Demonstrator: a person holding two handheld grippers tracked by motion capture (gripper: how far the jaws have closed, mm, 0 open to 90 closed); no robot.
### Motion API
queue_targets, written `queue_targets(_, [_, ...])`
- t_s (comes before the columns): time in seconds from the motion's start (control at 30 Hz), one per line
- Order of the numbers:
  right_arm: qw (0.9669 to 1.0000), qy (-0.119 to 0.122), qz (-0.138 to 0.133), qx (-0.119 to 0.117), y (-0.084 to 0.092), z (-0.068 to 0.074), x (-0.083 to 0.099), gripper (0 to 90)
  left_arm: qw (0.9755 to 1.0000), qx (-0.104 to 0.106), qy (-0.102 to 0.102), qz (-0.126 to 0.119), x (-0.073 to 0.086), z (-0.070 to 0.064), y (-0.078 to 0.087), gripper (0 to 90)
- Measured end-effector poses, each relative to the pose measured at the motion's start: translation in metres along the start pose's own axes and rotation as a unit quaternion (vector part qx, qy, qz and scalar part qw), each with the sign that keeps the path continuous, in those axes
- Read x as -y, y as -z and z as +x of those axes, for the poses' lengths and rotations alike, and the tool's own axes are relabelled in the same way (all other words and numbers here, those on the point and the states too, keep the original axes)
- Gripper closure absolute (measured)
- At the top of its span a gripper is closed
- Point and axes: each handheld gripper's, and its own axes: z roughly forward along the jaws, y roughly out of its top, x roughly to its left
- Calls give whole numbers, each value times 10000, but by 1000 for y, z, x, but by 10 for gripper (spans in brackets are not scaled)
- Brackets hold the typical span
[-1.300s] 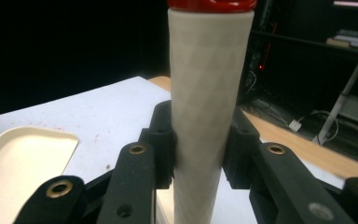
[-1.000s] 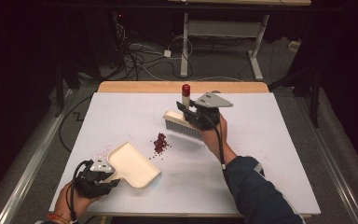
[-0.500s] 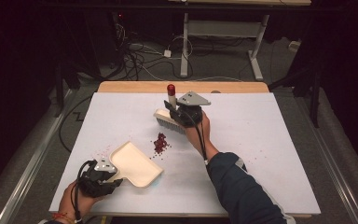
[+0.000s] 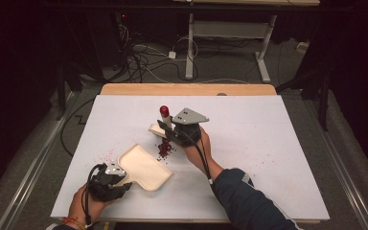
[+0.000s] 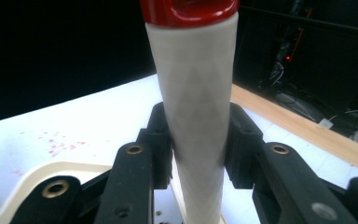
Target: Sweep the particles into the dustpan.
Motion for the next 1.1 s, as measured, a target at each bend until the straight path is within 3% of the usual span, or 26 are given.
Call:
queue_targets(0.1, [10000, 25, 46, -39, 4, 5, 2, 676, 10000, -11, 29, -12, -2, -2, -2, 640])
queue_targets(0.17, [10000, 21, 54, -68, 7, 8, 3, 675, 9997, 30, 218, -114, -5, -4, -7, 639])
queue_targets(0.37, [9995, -100, -10, -286, 15, 15, 1, 681, 9995, -76, 286, -128, -12, -8, -12, 639])
queue_targets(0.57, [9995, -139, 42, -280, 21, 25, 3, 679, 9991, -133, 369, -152, -20, -7, -19, 639])
queue_targets(0.77, [9993, -246, -5, -277, 27, 29, 3, 680, 9990, -212, 362, -136, -31, -9, -26, 639])
queue_targets(1.1, [9992, -88, -107, -387, 36, 49, 3, 686, 9994, -226, 250, -105, -31, -9, -27, 639])
